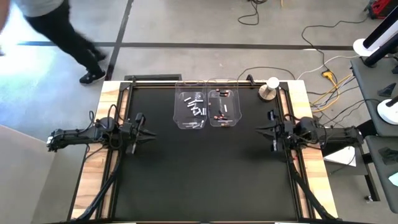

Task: Sort batteries
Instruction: Return to Home Position

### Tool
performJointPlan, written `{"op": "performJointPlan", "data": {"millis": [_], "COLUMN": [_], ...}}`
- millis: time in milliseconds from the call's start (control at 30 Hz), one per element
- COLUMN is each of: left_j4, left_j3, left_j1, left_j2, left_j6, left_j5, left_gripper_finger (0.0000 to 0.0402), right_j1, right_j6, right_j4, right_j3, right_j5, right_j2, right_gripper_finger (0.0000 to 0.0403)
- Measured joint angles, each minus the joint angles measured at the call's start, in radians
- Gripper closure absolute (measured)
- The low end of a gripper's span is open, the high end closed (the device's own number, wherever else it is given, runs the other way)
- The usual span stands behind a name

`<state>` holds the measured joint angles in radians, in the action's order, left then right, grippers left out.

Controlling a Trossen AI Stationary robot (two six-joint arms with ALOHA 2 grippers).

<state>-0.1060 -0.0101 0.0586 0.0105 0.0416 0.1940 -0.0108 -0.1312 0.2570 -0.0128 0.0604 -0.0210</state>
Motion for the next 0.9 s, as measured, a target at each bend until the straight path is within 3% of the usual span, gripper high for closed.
{"op": "performJointPlan", "data": {"millis": [367,500,900], "left_j4": [-0.019,-0.023,-0.036], "left_j3": [0.0,0.0,0.0], "left_j1": [-0.001,0.0,0.0], "left_j2": [0.0,0.0,0.002], "left_j6": [-0.038,-0.03,0.023], "left_j5": [0.054,0.058,0.104], "left_gripper_finger": [0.0353,0.0353,0.0353], "right_j1": [-0.031,-0.031,-0.031], "right_j6": [0.052,0.023,0.136], "right_j4": [-0.043,-0.076,-0.09], "right_j3": [0.001,0.001,0.001], "right_j5": [0.026,-0.016,-0.019], "right_j2": [-0.062,-0.096,-0.167], "right_gripper_finger": [0.0365,0.0365,0.0365]}}
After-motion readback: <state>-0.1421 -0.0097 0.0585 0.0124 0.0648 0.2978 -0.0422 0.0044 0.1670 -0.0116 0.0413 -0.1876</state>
